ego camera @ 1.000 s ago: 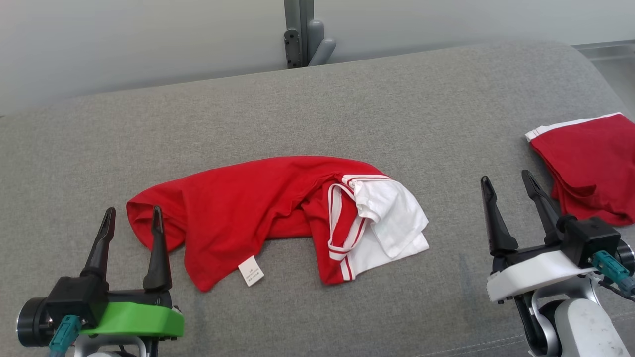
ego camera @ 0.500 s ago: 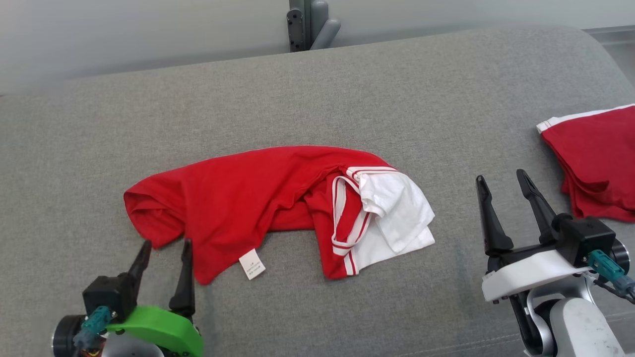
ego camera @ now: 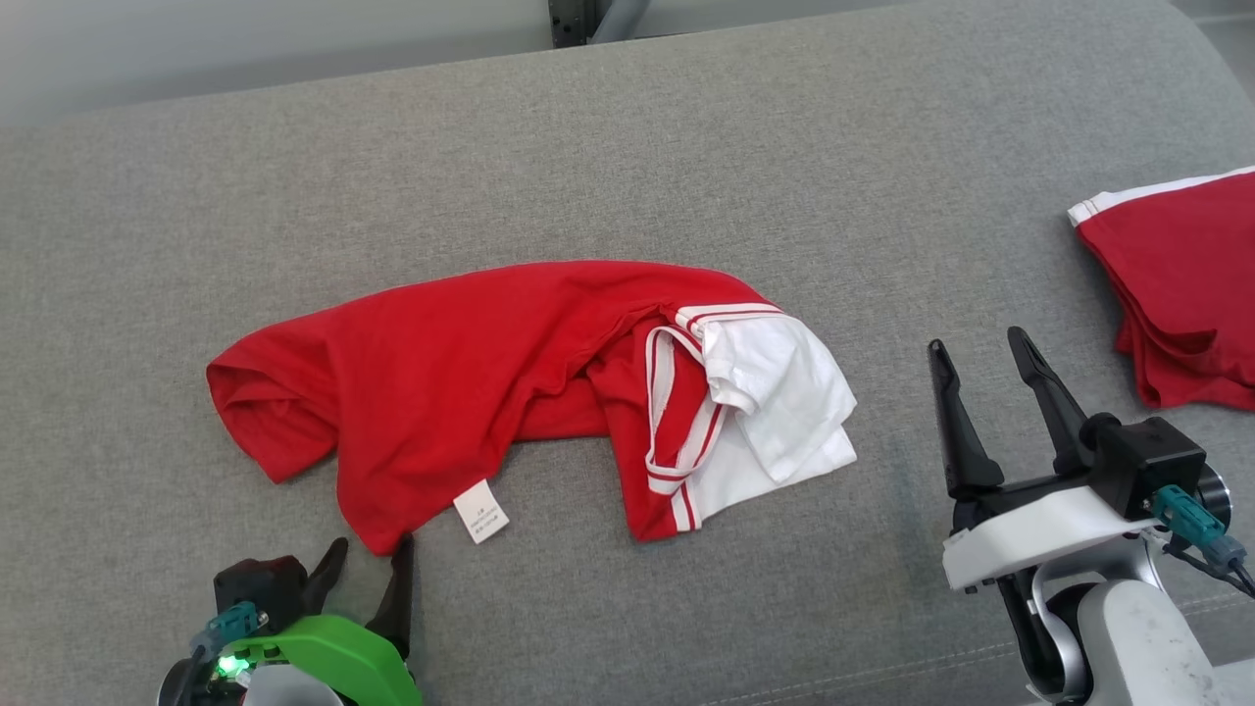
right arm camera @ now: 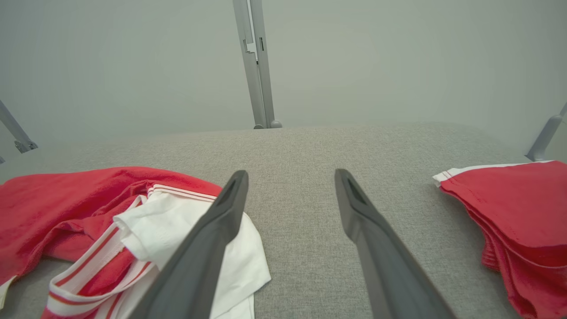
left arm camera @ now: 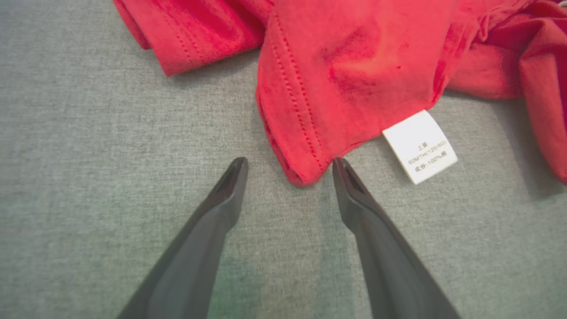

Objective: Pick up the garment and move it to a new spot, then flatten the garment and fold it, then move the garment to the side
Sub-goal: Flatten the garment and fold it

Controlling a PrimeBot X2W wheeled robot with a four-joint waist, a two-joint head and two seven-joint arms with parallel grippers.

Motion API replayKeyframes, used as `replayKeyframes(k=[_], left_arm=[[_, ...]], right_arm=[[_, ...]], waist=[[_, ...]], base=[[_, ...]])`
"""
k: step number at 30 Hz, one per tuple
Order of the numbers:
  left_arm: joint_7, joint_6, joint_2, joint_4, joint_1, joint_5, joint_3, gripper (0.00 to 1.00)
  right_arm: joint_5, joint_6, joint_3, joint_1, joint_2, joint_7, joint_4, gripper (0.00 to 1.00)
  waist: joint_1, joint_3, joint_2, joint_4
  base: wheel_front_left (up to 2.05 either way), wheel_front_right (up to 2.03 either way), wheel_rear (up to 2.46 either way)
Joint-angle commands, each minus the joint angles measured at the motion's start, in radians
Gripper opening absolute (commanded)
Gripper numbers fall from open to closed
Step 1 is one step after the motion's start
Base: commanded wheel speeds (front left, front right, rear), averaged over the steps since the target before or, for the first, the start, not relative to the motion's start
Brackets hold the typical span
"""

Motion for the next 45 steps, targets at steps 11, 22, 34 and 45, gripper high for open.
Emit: replayKeyframes(k=[11,22,34,45], left_arm=[[-0.028,-0.041,-0.003,0.083,-0.063,-0.014,-0.008,0.00],[-0.040,-0.050,-0.012,0.101,-0.106,-0.005,-0.022,0.00],[-0.062,-0.060,-0.022,0.124,-0.147,-0.002,-0.037,0.00],[-0.086,-0.053,-0.001,0.122,-0.158,0.000,-0.031,0.00]], right_arm=[[-0.015,-0.001,0.011,0.035,-0.006,0.012,0.052,1.00],[-0.046,-0.001,0.248,-0.055,-0.012,0.007,0.204,1.00],[-0.111,-0.001,0.229,-0.164,0.004,-0.022,0.425,0.42],[-0.083,-0.002,0.139,-0.169,0.019,-0.087,0.379,0.00]], waist=[[-0.0001,0.022,-0.0001,-0.010],[-0.0001,0.057,-0.0001,0.019],[-0.0001,0.103,-0.0001,0.050],[-0.0001,0.105,-0.0001,0.043]], base=[[0.00,0.00,0.00],[0.00,0.00,0.00],[0.00,0.00,0.00],[0.00,0.00,0.00]])
